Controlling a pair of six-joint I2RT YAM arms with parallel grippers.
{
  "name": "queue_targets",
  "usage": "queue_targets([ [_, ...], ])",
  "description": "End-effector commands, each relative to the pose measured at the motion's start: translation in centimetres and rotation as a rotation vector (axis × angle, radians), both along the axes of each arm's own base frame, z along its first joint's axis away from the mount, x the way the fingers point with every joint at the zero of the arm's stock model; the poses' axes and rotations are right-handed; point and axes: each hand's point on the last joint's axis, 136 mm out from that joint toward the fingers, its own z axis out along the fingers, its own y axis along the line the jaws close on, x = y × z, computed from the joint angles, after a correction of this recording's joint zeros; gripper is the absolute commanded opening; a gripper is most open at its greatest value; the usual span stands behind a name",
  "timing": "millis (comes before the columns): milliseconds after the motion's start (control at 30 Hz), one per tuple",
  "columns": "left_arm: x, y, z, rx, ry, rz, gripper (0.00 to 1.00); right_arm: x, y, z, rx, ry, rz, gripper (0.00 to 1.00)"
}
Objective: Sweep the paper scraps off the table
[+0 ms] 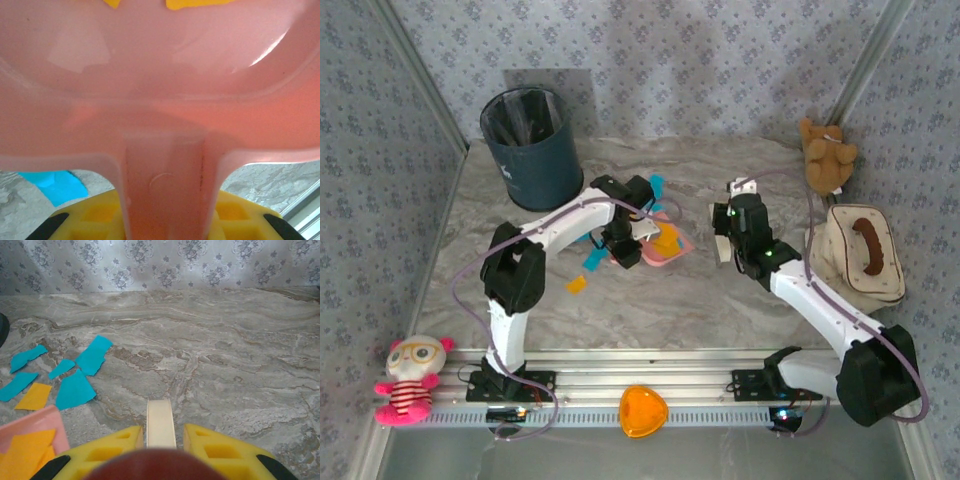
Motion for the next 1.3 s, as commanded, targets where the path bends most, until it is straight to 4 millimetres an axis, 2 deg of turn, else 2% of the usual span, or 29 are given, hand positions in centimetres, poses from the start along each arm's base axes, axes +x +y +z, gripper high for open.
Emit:
queue_targets([
  [0,0.8,-0.1,3.5,-0.078,-0.047,0.034,0.0,-0.3,-0.5,0.9,0.014,-0.024,0.003,0.0],
  [267,2.4,0.3,7.6,-0.191,-0.077,0.109,0.0,-0.5,-0.7,1.0,0.046,-0.022,0.018,0.0],
  [633,6.4,1.6,13.6,-0.289,-0.182,0.232,0.0,-0.7,-0.4,1.0,0.073,-0.02,0.047,0.0],
  [1267,12.5,5.9,20.2,-0.459,-0.281,0.46,0.0,-0.8,-0.6,0.3,0.078,0.012,0.05,0.0],
])
